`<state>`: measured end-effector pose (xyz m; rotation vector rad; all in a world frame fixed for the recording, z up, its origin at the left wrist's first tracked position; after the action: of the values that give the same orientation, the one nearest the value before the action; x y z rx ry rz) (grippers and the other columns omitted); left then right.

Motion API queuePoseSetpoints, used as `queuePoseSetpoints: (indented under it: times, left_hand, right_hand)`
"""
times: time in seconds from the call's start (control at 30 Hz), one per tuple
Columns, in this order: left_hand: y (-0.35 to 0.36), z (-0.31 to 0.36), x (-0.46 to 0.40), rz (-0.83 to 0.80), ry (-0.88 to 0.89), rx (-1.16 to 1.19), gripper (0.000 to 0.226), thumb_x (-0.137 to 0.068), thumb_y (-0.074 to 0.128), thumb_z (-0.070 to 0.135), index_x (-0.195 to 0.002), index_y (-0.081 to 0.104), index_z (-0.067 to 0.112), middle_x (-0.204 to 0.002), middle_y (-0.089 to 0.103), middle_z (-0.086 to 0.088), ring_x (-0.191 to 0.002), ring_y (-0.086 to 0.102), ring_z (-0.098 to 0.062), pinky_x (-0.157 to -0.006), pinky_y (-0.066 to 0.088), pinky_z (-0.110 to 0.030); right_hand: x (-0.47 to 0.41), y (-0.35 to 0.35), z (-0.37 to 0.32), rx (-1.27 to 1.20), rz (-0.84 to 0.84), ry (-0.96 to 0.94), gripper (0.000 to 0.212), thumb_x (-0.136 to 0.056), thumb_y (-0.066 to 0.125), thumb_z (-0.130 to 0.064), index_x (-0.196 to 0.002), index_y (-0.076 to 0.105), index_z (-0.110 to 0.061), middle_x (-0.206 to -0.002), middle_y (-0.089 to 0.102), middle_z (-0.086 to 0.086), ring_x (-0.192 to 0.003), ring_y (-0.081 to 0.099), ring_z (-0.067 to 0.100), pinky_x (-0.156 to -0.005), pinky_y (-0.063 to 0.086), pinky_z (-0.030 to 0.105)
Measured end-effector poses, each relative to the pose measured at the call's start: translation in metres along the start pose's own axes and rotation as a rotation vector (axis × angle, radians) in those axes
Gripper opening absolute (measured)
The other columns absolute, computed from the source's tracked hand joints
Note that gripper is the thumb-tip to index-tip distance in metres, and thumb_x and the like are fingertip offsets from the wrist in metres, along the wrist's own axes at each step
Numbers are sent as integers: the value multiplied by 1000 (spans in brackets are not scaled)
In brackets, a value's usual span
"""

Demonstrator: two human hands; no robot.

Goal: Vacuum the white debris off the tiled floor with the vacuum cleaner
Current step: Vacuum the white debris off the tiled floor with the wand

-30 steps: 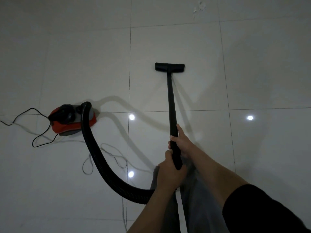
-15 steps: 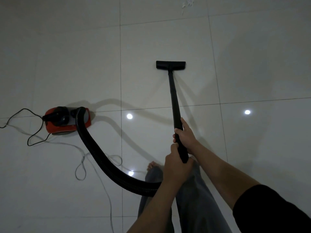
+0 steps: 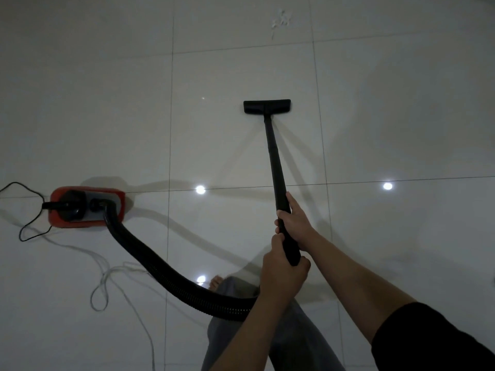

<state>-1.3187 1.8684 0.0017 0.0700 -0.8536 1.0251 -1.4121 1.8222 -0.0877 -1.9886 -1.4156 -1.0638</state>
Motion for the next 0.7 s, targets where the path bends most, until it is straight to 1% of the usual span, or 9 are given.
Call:
queuePoseSetpoints:
  times: [0.2,0.3,0.37,0.43,0.5,0.57,0.7]
  left_hand:
    - [13,40,-39,-18,-24,12,31,-80,62,12,-102,42,23,-73,56,5,-54,51,-6,-45,39,-14]
    - [15,61,-63,-15,-3,8,31,-80,62,12,-103,43,21,-75,59,1,-55,52,-5,-45,40,-14]
    - [14,74,-81,-2,19,11,28,-80,63,8,-101,46,15,-72,53,5,-53,52,1,-46,41,-14]
    - [9,86,-99,3,21,10,27,-80,63,6,-100,46,15,-73,47,12,-57,52,9,-48,41,-11]
    - [6,95,-118,11,11,8,29,-79,64,10,-103,48,16,-74,49,12,-59,53,1,-49,40,-13]
    - [3,107,-138,10,-4,16,31,-78,64,13,-106,49,16,-73,53,10,-58,52,-4,-52,40,-18]
    - [-5,135,-177,-19,-11,26,32,-78,63,14,-104,46,20,-70,58,6,-57,56,-11,-53,47,-29]
  right_hand:
    - [-30,-28,-40,-24,-9,23,69,-99,44,-1,-154,18,-34,-79,47,10,-62,48,18,-47,45,25]
    - [-49,-36,-65,-23,-20,15,69,-99,44,-1,-154,19,-33,-79,46,10,-62,48,17,-49,46,27]
    - [-63,-40,-81,-20,-16,7,69,-99,45,-1,-154,19,-32,-82,46,10,-64,48,17,-50,46,26]
    - [-78,-40,-98,-11,-12,5,69,-98,45,-1,-154,18,-32,-82,47,9,-64,48,16,-49,45,25]
    - [-94,-42,-114,-11,-10,11,69,-99,45,-2,-154,18,-32,-80,47,9,-62,48,16,-48,45,25]
    - [-108,-42,-133,-10,-5,20,69,-99,45,-2,-154,18,-35,-79,48,10,-60,47,17,-46,44,24]
    - [-136,-45,-174,0,7,36,68,-100,45,-4,-153,19,-36,-78,48,11,-61,48,18,-49,46,28]
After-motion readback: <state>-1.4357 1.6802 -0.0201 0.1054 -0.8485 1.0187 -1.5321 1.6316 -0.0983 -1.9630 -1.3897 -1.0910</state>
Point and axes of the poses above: each hand's wrist, its own x-axis away from the middle knuckle, its own y-axis out of the palm, z = x × y, the point moved 1 cm from there along -x, towards the middle knuckle
